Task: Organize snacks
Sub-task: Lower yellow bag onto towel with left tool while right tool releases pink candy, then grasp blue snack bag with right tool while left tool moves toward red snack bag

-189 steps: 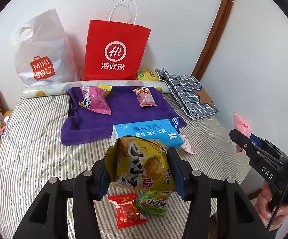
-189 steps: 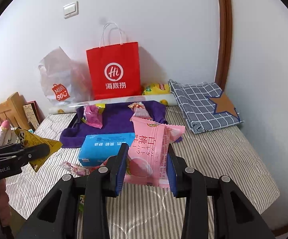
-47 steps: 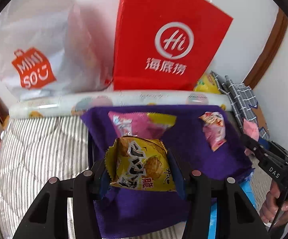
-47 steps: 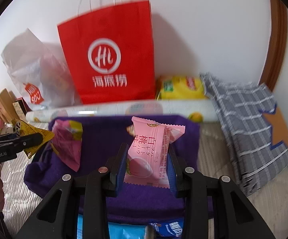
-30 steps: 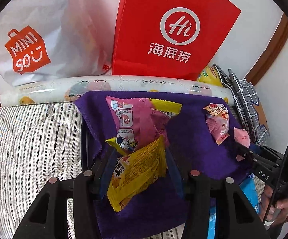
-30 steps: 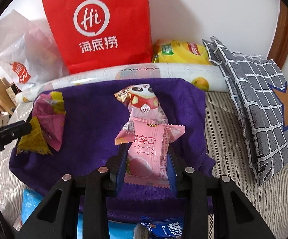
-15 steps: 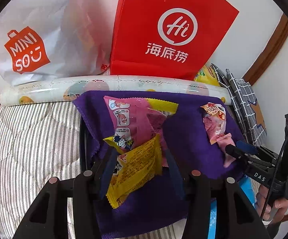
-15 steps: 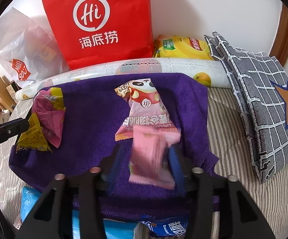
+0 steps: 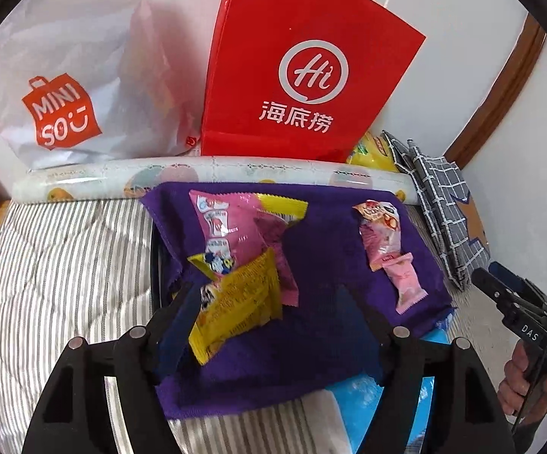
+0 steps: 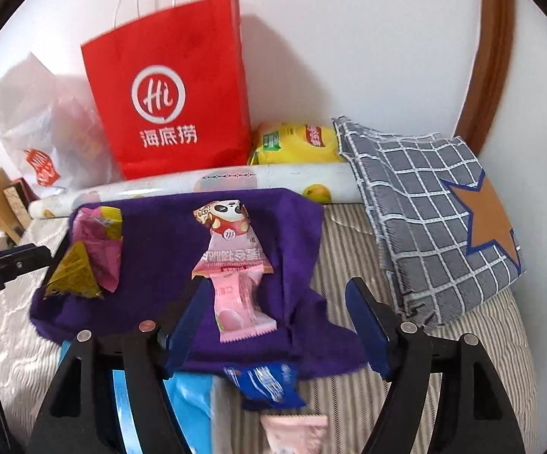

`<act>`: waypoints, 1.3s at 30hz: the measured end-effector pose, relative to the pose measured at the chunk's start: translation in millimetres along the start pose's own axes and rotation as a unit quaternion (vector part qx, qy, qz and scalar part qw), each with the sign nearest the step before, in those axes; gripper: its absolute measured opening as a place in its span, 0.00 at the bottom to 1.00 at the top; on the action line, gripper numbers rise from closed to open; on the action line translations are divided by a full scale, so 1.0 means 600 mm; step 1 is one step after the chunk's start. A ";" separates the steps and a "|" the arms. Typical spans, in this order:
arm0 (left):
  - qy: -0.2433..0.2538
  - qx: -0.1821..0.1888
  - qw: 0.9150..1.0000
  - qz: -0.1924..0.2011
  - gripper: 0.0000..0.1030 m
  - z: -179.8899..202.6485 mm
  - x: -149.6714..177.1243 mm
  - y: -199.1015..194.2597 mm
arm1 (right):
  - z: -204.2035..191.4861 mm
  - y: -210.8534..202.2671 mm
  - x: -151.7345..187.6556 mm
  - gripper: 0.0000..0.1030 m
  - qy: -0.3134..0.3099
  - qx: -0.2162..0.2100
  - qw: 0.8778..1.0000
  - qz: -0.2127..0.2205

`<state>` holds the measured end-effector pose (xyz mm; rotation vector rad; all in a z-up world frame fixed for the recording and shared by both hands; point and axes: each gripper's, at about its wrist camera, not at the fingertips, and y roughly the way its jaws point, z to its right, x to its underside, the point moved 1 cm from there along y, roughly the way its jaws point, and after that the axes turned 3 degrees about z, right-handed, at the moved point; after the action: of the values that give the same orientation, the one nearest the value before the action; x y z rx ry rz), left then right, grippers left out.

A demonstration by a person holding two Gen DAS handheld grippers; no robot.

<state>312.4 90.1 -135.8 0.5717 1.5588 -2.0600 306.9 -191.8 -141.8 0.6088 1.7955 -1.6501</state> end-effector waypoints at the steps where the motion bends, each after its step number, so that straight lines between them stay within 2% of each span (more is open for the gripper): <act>1: -0.001 0.000 1.000 0.001 0.71 0.002 0.004 -0.003 | 0.010 -0.007 0.007 0.71 0.008 0.001 1.000 0.004; 7: 0.016 -0.003 1.000 0.024 0.71 0.016 0.031 -0.038 | 0.040 -0.020 0.060 0.71 0.024 0.002 1.000 -0.014; 10: 0.023 -0.002 0.999 0.022 0.71 0.024 0.040 -0.048 | 0.043 -0.015 0.086 0.66 0.021 -0.002 0.999 -0.024; 14: 0.036 -0.008 0.999 0.017 0.71 0.036 0.054 -0.055 | 0.037 0.005 0.108 0.61 0.025 -0.047 0.998 -0.045; 19: 0.028 -0.001 1.000 0.001 0.71 0.033 0.067 -0.050 | 0.026 0.025 0.116 0.59 0.016 -0.067 0.996 -0.054; 26: 0.024 -0.002 1.000 -0.014 0.71 0.029 0.079 -0.033 | 0.017 0.069 0.121 0.59 0.008 -0.067 0.995 -0.078; 30: 0.027 -0.003 0.999 -0.019 0.71 0.029 0.083 -0.027 | 0.022 0.085 0.122 0.59 0.025 -0.093 0.992 -0.086; 31: 0.027 -0.003 0.999 -0.020 0.71 0.029 0.084 -0.026 | 0.022 0.086 0.122 0.57 0.027 -0.095 0.991 -0.086; 32: 0.026 -0.001 0.999 -0.021 0.71 0.029 0.084 -0.026 | 0.021 0.086 0.122 0.50 0.027 -0.102 0.991 -0.086; 34: 0.024 0.001 0.999 -0.022 0.71 0.028 0.085 -0.027 | 0.019 0.082 0.123 0.41 0.022 -0.101 0.991 -0.084; 39: 0.026 0.001 0.999 -0.019 0.71 0.030 0.089 -0.037 | 0.021 0.052 0.119 0.38 0.015 -0.092 0.994 -0.057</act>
<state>255.7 71.0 -146.2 0.6048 1.6083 -2.0903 280.0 -206.2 -214.9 0.4583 2.0104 -1.5322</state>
